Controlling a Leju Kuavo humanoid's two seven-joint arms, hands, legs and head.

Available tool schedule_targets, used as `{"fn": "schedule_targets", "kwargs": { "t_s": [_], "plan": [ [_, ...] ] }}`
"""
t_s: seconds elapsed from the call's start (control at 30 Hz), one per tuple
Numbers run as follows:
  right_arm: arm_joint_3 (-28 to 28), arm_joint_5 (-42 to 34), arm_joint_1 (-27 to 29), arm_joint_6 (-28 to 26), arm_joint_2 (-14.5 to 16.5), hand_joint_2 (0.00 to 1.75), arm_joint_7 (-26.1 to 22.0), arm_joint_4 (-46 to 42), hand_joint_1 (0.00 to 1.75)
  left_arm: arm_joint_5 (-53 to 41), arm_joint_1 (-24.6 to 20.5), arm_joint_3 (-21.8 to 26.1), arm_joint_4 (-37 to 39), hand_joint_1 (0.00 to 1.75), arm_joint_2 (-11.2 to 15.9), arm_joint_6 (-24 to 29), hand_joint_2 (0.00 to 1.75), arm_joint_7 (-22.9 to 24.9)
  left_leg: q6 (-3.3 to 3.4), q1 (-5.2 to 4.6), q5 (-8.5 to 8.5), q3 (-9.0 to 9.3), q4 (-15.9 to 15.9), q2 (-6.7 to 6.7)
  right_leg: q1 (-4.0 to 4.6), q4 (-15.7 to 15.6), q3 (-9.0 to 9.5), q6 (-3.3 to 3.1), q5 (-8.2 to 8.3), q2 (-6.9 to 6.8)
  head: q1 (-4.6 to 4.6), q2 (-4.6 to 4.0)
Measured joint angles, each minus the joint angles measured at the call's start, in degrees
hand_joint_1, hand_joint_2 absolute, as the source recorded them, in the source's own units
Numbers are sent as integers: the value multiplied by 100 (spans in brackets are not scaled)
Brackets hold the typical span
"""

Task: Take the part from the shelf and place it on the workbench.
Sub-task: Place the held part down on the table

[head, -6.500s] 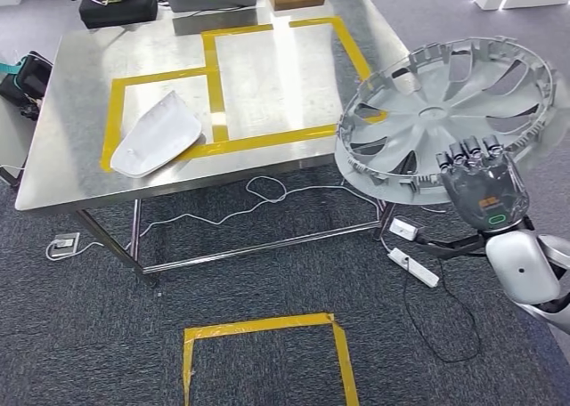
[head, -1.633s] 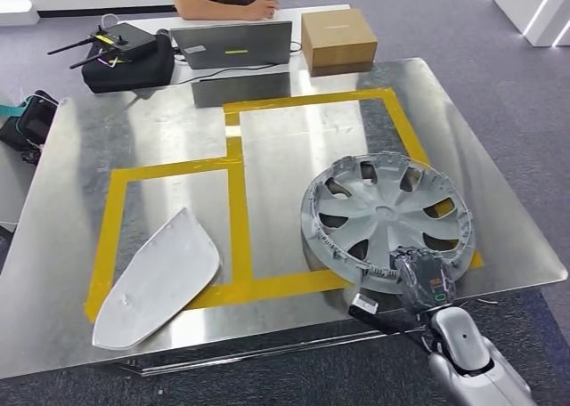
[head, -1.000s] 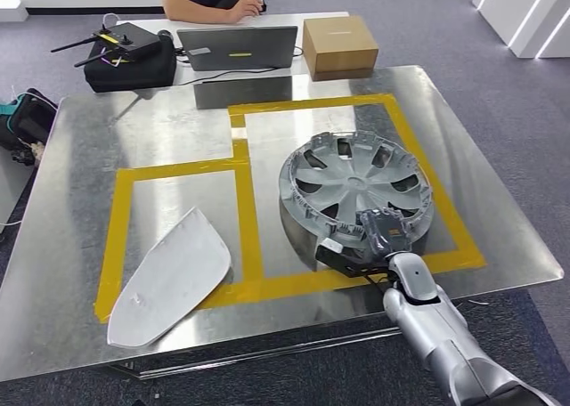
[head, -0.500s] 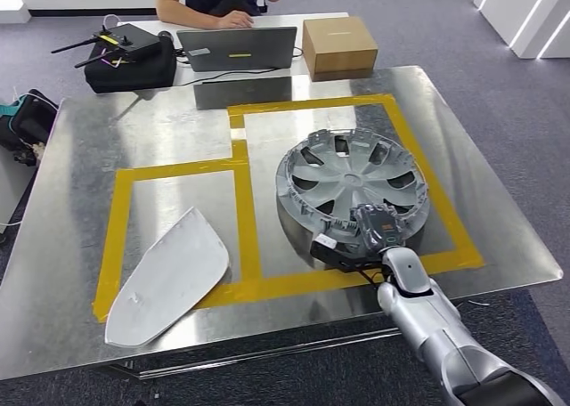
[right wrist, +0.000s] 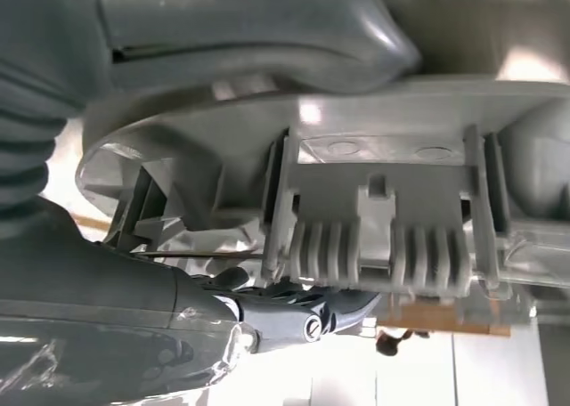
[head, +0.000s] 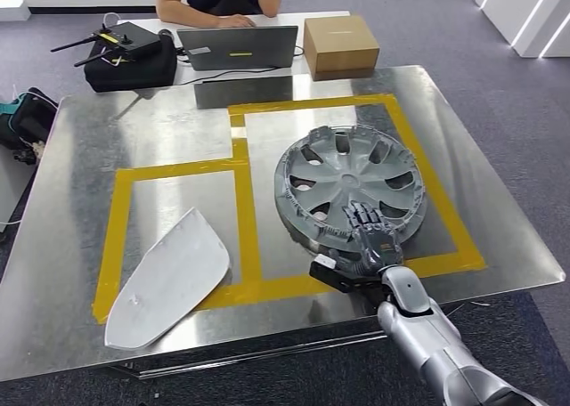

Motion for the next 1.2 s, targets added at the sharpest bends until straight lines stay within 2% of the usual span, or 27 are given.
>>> {"fn": "schedule_targets", "kwargs": {
  "t_s": [0.07,0.13,0.17,0.23,0.27,0.3,0.33,0.4,0.43,0.47,0.57,0.6,0.63,0.67,0.73,0.77,0.8,0.83,0.87,0.93,0.97,1.0,1.07,1.1,1.13,1.17,1.2],
  "plan": [
    [25,-1,103,20,-10,0,-13,-127,0,2,6,1,0,0,0,11,0,25,70,-2,51,20,-50,5,-17,-33,4,63,32,-1,-3,0],
    [45,2,187,45,-30,0,-16,-235,0,4,1,1,0,0,-6,30,0,29,129,22,157,63,-163,25,-16,133,-79,91,-126,-27,5,0],
    [55,5,226,62,-46,0,-16,-285,0,6,0,1,0,0,-10,41,0,30,143,33,192,74,-204,36,-14,394,-184,87,-316,-44,13,0],
    [90,18,313,92,-72,0,-14,-391,0,8,7,4,0,0,-14,65,0,27,147,30,216,58,-215,45,-13,1147,-455,88,-725,-64,17,0],
    [110,33,361,103,-83,0,-9,-443,0,9,10,7,0,0,-14,74,0,25,137,32,222,51,-214,46,-21,1429,-542,99,-832,-72,16,0],
    [135,51,404,118,-95,0,-2,-498,0,10,12,10,0,0,-16,82,0,19,123,37,231,43,-214,46,-32,1523,-542,113,-842,-79,15,0],
    [162,75,439,137,-107,0,8,-554,0,10,11,14,0,0,-23,88,0,12,101,47,242,33,-210,42,-48,1385,-434,130,-755,-89,17,0],
    [217,119,472,178,-125,0,34,-672,0,11,10,16,-1,0,-38,97,0,-2,24,70,260,1,-177,25,-89,661,-1,175,-509,-92,19,0],
    [248,134,481,194,-127,0,45,-726,0,12,9,17,-2,0,-37,102,0,-5,-25,70,262,-21,-144,10,-103,345,176,167,-427,-74,20,0],
    [275,144,486,202,-128,0,53,-777,0,13,8,17,-3,0,-34,105,0,-9,-75,64,270,-40,-121,-2,-108,160,284,141,-395,-55,8,0],
    [329,162,502,214,-128,0,66,-873,0,13,15,19,-4,0,-40,110,0,-12,-206,77,339,-82,-128,-25,-74,168,257,-29,-338,-30,-23,0],
    [343,170,506,216,-128,0,71,-894,0,13,17,19,-4,0,-45,110,0,-12,-236,91,301,-114,-100,-21,-68,175,219,-87,-300,-39,-21,0],
    [356,190,511,215,-130,0,84,-914,0,13,17,19,-4,0,-50,110,0,-12,-255,97,177,-177,13,-15,-68,174,175,-145,-260,-50,-26,0],
    [370,231,512,204,-136,0,117,-930,0,13,15,19,-4,0,-53,112,0,-12,-261,97,-33,-282,252,-7,-69,168,121,-195,-217,-61,-29,0],
    [401,429,519,127,-156,0,290,-954,0,14,13,22,-4,0,-57,116,0,0,-259,88,-548,-563,1019,0,-53,170,-8,-243,-132,-80,-33,0],
    [425,568,524,71,-170,0,418,-960,0,15,13,24,-4,0,-58,118,0,8,-256,86,-724,-659,1360,-1,-43,171,-75,-245,-85,-86,-32,0],
    [450,698,528,20,-185,0,537,-964,0,15,14,26,-4,0,-60,119,0,18,-248,86,-799,-670,1534,0,-35,172,-139,-237,-38,-91,-31,0],
    [472,794,528,-15,-202,0,629,-968,0,15,13,27,-4,0,-62,119,0,24,-237,86,-771,-564,1486,0,-31,172,-199,-223,10,-93,-31,0],
    [486,851,525,-35,-220,0,684,-973,0,15,10,27,-4,0,-63,120,0,26,-224,86,-663,-338,1213,0,-32,173,-251,-204,60,-93,-32,0],
    [497,890,511,-55,-251,0,727,-992,0,15,-16,27,-4,0,-64,124,0,28,-200,83,-467,214,419,-5,-25,186,-342,-144,153,-93,-34,0],
    [499,898,506,-60,-270,0,737,-1003,0,15,-34,27,-4,0,-68,126,0,28,-179,72,-413,384,126,-13,-20,181,-377,-108,206,-95,-25,0],
    [502,902,509,-62,-286,0,743,-1012,0,15,-45,27,-4,0,-72,128,0,29,-151,55,-396,448,-27,-21,-18,162,-398,-69,260,-97,-20,0],
    [513,959,549,-86,-316,0,809,-1019,0,16,-36,30,-4,0,-78,131,0,35,-59,14,-323,393,-71,-29,-44,69,-410,12,385,-100,-8,0],
    [527,1099,573,-133,-342,0,954,-1022,0,18,-23,35,-4,0,-79,133,0,45,-8,4,-272,362,-79,-18,-64,54,-434,45,384,-102,-9,0],
    [554,1349,586,-181,-389,0,1236,-1043,0,20,-15,43,-4,0,-79,139,0,61,43,-3,-216,327,-86,-7,-77,119,-478,69,290,-107,-4,0],
    [613,1664,576,-212,-482,0,1658,-1103,0,23,-12,52,-4,0,-81,152,0,83,92,-8,-159,280,-93,3,-84,311,-555,81,93,-111,-1,0],
    [713,1973,521,-187,-651,0,2142,-1227,0,25,-13,61,-4,0,-85,170,0,104,132,-23,-110,223,-89,8,-85,639,-665,80,-190,-117,7,0]
  ]
}}
